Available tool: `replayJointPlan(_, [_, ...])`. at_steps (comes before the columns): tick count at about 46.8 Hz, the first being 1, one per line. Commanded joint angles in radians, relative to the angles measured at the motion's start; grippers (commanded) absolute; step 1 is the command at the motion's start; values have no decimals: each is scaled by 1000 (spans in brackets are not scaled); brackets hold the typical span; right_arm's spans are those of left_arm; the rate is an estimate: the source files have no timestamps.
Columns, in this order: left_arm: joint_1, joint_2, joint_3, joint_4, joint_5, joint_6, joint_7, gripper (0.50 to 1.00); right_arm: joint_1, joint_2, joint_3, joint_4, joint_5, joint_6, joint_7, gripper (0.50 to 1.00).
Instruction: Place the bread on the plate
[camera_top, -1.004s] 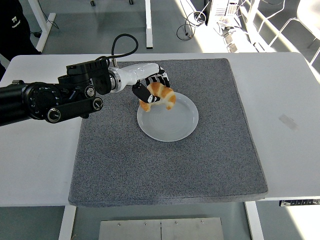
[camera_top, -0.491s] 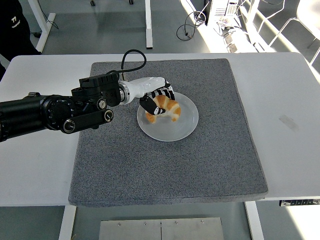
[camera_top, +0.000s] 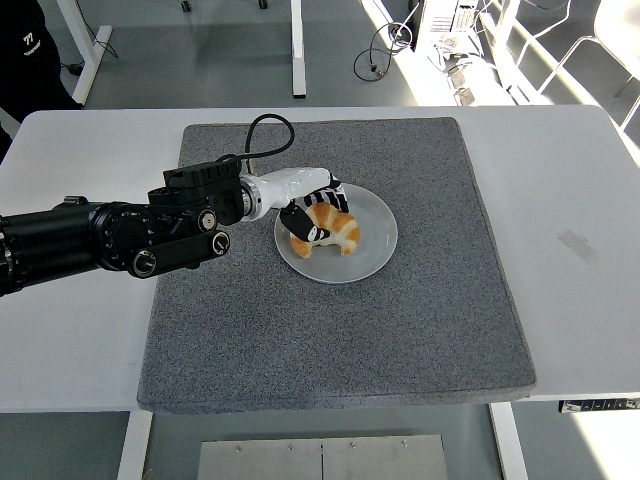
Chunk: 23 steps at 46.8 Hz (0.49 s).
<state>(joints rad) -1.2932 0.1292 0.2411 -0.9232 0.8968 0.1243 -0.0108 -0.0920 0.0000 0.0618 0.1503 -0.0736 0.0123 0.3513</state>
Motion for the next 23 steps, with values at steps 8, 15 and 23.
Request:
replayJointPlan(8, [2, 4, -11, 0, -12, 0, 2, 922, 0, 0, 0, 0, 0, 0, 0, 1000])
replayJointPlan(15, [3, 15, -87, -2, -67, 5, 3, 948, 0, 0, 1, 0, 0, 0, 0, 1000])
replayJointPlan(23, [22, 66, -304, -2, -274, 6, 2, 972, 0, 0, 0, 0, 0, 0, 0, 1000])
